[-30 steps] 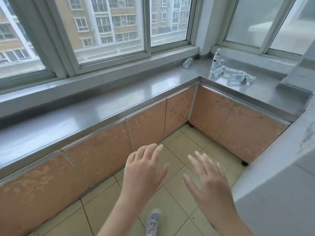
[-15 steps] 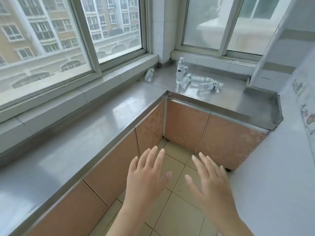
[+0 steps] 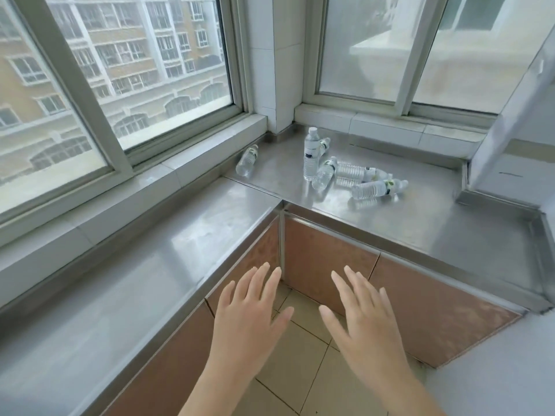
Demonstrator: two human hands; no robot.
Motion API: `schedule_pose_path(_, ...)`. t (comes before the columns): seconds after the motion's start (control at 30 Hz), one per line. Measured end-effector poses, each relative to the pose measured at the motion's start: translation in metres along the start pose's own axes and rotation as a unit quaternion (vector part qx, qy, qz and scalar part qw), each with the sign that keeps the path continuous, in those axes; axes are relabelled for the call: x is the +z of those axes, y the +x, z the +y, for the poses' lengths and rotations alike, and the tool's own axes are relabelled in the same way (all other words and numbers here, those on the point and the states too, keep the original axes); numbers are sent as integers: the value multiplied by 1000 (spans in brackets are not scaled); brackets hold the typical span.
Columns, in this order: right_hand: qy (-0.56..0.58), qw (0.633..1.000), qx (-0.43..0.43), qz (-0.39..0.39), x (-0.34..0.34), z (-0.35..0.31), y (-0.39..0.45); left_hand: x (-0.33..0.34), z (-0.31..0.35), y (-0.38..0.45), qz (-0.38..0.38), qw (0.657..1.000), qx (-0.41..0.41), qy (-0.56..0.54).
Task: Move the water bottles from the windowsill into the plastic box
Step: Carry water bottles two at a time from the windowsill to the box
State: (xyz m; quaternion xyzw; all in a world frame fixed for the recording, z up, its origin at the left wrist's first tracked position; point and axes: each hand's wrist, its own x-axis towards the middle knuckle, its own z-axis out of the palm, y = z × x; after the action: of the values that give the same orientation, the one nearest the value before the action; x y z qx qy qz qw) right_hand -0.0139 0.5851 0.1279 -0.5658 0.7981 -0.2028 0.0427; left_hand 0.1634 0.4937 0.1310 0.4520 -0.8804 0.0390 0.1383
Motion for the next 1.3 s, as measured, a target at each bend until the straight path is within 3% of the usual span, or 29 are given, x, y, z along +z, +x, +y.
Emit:
schedule_pose_path(0.3, -28, 1000, 14, -5, -9, 62, 129, 45, 23, 150, -28, 999, 10, -12)
schedule_pose_path(0.8, -75, 989, 126, -10, -14, 191, 344, 157, 93, 422, -95, 988, 97, -66)
schedule_pose_path(1.13, 35, 977, 205, -50, 20, 263, 442, 210, 98, 502, -132, 989, 59, -21)
schedule_pose_path(1.3, 31, 968, 230, -95, 46, 288, 480, 240, 89, 532, -165, 986, 19, -21)
